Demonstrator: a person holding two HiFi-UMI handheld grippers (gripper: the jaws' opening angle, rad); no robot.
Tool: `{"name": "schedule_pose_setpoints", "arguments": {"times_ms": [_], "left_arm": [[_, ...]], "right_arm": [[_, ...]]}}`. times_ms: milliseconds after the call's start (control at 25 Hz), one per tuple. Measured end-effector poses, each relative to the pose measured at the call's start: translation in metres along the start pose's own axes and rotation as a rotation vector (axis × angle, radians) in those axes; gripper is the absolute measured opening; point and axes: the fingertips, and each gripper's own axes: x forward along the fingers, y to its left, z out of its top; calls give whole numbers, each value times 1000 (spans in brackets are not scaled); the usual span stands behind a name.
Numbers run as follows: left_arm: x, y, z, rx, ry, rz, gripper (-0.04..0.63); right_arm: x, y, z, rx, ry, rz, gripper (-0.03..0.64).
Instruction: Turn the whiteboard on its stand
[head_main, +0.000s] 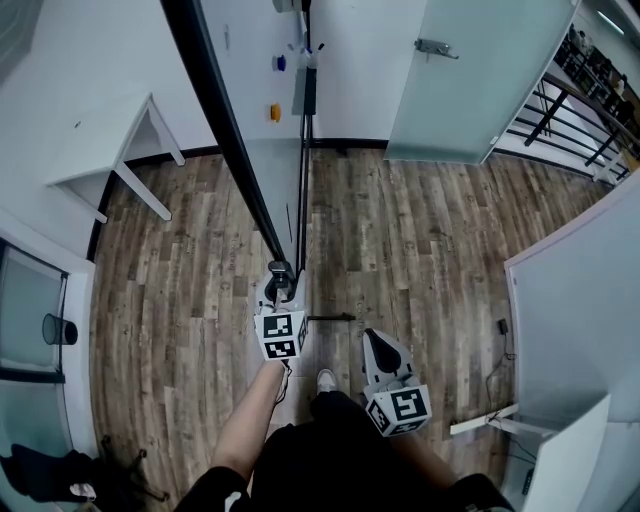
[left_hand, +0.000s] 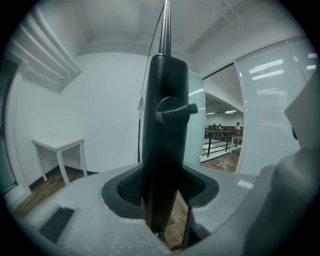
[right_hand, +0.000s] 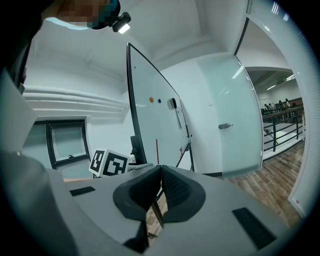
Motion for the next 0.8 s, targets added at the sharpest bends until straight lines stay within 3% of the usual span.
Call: {"name": "schedule_pose_setpoints", "arguments": {"times_ms": [800], "left_arm": [[-52, -15, -17, 18, 13, -18, 187]], "right_arm": [[-61, 26, -18, 8, -15, -43, 12]]}}
